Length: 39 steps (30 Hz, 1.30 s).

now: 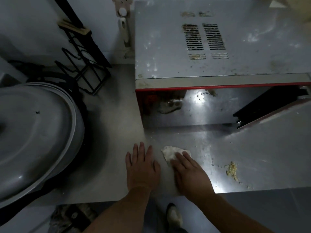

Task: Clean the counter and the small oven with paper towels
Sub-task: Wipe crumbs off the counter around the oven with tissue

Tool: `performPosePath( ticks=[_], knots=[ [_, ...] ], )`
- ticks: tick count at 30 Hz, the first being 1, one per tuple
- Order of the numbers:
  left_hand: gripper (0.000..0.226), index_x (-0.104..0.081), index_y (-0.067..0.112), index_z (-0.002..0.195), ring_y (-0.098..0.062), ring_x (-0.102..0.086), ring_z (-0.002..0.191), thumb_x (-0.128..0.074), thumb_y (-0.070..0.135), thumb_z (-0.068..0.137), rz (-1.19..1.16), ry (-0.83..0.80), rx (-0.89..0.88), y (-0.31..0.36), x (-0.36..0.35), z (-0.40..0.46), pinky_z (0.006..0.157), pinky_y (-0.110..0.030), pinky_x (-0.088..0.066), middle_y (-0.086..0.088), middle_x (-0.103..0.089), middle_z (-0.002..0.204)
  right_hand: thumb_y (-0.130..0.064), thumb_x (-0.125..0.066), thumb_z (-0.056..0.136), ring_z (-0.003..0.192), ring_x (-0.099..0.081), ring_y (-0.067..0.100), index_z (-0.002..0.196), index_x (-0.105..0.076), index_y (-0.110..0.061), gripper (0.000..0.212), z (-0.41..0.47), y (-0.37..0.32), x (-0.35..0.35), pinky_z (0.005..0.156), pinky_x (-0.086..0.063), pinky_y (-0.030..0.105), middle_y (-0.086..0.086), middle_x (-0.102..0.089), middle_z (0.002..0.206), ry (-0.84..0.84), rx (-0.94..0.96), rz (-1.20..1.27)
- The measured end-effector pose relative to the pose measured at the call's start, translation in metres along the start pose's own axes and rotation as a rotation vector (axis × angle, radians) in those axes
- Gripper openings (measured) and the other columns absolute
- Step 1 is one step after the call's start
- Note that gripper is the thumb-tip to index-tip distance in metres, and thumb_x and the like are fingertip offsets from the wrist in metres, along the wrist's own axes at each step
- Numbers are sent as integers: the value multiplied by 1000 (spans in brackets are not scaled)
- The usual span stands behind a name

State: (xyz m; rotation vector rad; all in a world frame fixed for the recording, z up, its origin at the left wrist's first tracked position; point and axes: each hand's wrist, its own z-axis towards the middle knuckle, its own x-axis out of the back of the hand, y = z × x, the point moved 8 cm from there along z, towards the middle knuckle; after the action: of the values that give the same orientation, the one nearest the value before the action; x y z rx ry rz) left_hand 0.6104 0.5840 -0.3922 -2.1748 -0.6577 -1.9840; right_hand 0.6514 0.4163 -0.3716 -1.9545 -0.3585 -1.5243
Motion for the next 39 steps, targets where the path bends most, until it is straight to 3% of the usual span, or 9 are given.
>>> performPosePath(
  ticks=[4,9,13,19,22,26,29,35,39],
  knots=[
    [59,-56,21,141,-30,-31,147,-39,39,88,-70,60,-54,0,8,-6,118,-53,-14,-9,-42,156,-22,-56,78,107,-67,30,98,-76,-16,29,1,-4,22,84,-57,36,6,-73,111,149,-11,-13],
    [53,-60,20,138,-28,-31,147,-42,34,89,-116,161,-131,-24,23,-15,118,-51,-19,-8,-44,155,0,-65,58,76,-63,32,82,-74,-13,28,25,-8,32,62,-53,31,6,-72,80,101,-155,-5],
    [54,-57,22,140,-30,-27,149,-42,34,90,-47,152,-77,-76,40,-9,119,-53,-21,-10,-40,157,6,-67,71,82,-63,32,93,-73,-11,28,36,-18,46,66,-52,34,9,-71,87,150,-253,81],
    [62,-47,23,149,-39,-20,150,-42,44,90,71,40,64,-151,29,-32,119,-60,-15,-17,-36,158,-14,-55,86,95,-60,27,111,-67,-16,27,75,-99,55,78,-49,31,7,-67,103,337,-84,220],
    [66,-34,27,155,-40,-16,151,-32,53,94,110,-12,87,-179,18,-46,117,-65,-18,-17,-28,162,-8,-60,88,98,-56,25,123,-63,-13,36,102,-139,50,82,-47,32,9,-65,108,357,7,241],
    [70,-14,30,159,-36,-8,153,-26,59,97,106,-25,106,-189,12,-43,119,-62,-14,-13,-14,166,-6,-59,87,107,-56,31,121,-67,-10,36,144,-163,24,90,-48,39,12,-64,117,195,5,172],
    [71,-16,30,159,-36,-9,153,-30,59,96,98,-6,101,-188,14,-42,119,-62,-13,-12,-16,166,-13,-59,83,112,-55,34,112,-71,-8,32,153,-169,-2,94,-48,40,14,-62,118,54,16,96],
    [74,-22,30,158,-36,-14,152,-36,59,91,82,-23,111,-184,17,-39,118,-62,-13,-12,-20,165,-15,-58,86,110,-57,30,119,-68,-13,34,140,-156,0,93,-46,38,10,-65,119,45,-8,103],
    [75,-24,30,158,-37,-14,152,-39,59,90,83,-38,110,-186,16,-40,118,-63,-12,-13,-20,165,-19,-65,81,101,-56,31,115,-69,-15,34,111,-140,-10,84,-50,39,8,-67,107,4,11,3]
  ],
)
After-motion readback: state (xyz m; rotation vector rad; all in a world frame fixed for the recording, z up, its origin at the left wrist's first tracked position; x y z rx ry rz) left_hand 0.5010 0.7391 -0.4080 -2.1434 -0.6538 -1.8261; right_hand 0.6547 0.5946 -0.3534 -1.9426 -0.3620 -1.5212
